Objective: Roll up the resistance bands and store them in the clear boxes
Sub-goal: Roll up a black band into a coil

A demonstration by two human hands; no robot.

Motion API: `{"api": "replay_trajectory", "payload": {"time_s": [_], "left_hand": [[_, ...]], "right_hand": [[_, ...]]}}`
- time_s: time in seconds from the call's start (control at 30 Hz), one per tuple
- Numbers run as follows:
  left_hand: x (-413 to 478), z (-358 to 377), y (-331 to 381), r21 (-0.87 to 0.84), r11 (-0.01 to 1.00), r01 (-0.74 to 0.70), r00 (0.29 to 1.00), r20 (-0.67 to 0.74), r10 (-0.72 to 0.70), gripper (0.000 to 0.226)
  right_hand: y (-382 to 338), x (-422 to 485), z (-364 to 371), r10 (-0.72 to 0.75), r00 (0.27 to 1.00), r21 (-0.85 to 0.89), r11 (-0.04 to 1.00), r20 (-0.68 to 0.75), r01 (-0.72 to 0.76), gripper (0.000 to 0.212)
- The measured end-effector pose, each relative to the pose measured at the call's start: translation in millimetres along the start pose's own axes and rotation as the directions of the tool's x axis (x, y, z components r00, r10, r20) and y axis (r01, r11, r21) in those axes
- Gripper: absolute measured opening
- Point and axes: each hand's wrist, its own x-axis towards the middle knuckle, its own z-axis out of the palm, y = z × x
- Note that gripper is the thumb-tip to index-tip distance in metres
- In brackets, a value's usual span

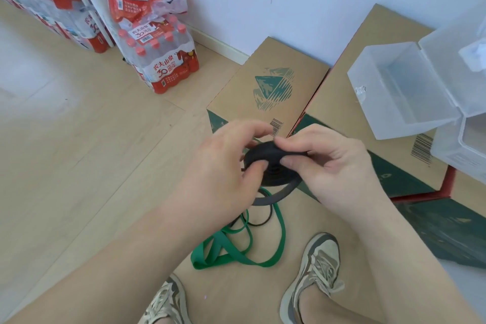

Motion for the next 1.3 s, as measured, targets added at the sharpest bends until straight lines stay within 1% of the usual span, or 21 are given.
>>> {"api": "replay_trajectory", "payload": {"time_s": [0.07,0.13,0.23,0.3,0.4,0.47,0.53,0.6,0.67,0.73,0.77,0.83,0.9,0.97,1.03,1.13,1.2,1.3], "left_hand": [[-0.5,-1.9,-0.7,0.078,0.994,-0.078,0.996,0.042,0.074,0.046],[0.2,-3.7,-1.5,0.072,0.996,-0.056,0.997,0.058,0.052,0.044],[1.6,-5.2,-1.2,-0.087,0.993,0.073,0.997,0.045,-0.069,0.042],[2.7,-6.9,0.9,-0.182,0.976,0.123,0.992,0.014,-0.123,0.040],[4.9,-10.5,3.9,-0.332,0.934,0.132,0.984,-0.069,-0.163,0.036],[6.1,-11.7,3.8,-0.386,0.916,0.107,0.980,-0.113,-0.162,0.037],[5.6,-10.0,2.4,-0.344,0.935,0.088,0.986,-0.103,-0.131,0.043],[3.8,-7.7,-1.4,-0.210,0.977,0.041,0.995,-0.082,-0.059,0.044],[1.3,-6.6,-3.0,-0.063,0.997,-0.037,0.998,-0.046,0.034,0.036],[-0.1,-6.7,-2.7,-0.020,0.998,-0.067,0.998,-0.011,0.066,0.031],[-0.2,-7.2,-2.0,-0.010,0.997,-0.071,0.997,-0.001,0.071,0.030],[0.6,-7.8,0.0,-0.035,0.998,-0.056,0.998,-0.003,0.056,0.032],[2.3,-7.8,1.6,-0.163,0.986,0.021,0.999,-0.021,-0.024,0.034],[3.3,-8.4,3.8,-0.288,0.954,0.088,0.993,-0.052,-0.107,0.034],[4.0,-9.0,5.5,-0.358,0.930,0.085,0.988,-0.093,-0.126,0.035],[4.7,-9.6,6.7,-0.430,0.899,0.083,0.983,-0.113,-0.145,0.037],[4.2,-8.6,5.7,-0.408,0.905,0.120,0.982,-0.085,-0.168,0.036],[1.5,-6.5,1.3,-0.239,0.960,0.148,0.988,-0.012,-0.155,0.028]], "right_hand": [[1.5,-0.3,4.6,-0.021,0.999,-0.055,0.998,0.028,0.022,0.038],[0.8,-0.9,6.7,-0.004,1.000,-0.045,0.999,0.017,0.004,0.037],[-3.1,-1.5,4.2,0.109,0.994,0.082,0.991,-0.033,-0.106,0.033],[-5.8,-1.4,-0.2,0.123,0.991,0.120,0.986,-0.053,-0.116,0.032],[-6.9,1.3,-8.8,0.100,0.990,0.117,0.989,-0.101,-0.088,0.039],[-8.2,2.7,-9.3,0.092,0.988,0.162,0.984,-0.126,-0.071,0.039],[-8.7,2.3,-5.9,0.082,0.984,0.170,0.984,-0.158,-0.055,0.039],[-6.8,2.2,-3.4,0.060,0.986,0.108,0.993,-0.158,-0.043,0.041],[-5.1,1.7,-1.5,0.021,0.994,0.050,0.999,-0.109,-0.015,0.041],[-3.9,-0.7,2.4,-0.003,0.999,0.013,1.000,-0.034,0.003,0.039],[-4.5,-1.9,4.5,0.010,1.000,0.013,1.000,-0.006,-0.010,0.037],[-6.6,-2.0,4.5,0.062,0.998,0.073,0.995,-0.007,-0.061,0.035],[-8.2,0.6,-1.4,0.105,0.993,0.181,0.979,-0.056,-0.094,0.030],[-10.8,2.2,-6.4,0.101,0.991,0.243,0.967,-0.084,-0.078,0.026],[-12.9,2.4,-5.9,0.101,0.992,0.274,0.959,-0.076,-0.076,0.030],[-13.7,1.5,-4.7,0.089,0.994,0.255,0.964,-0.068,-0.068,0.032],[-13.1,2.1,-4.4,0.077,0.993,0.202,0.978,-0.087,-0.058,0.030],[-10.1,-0.7,1.2,0.082,0.993,0.043,0.996,-0.082,-0.079,0.030]]}}
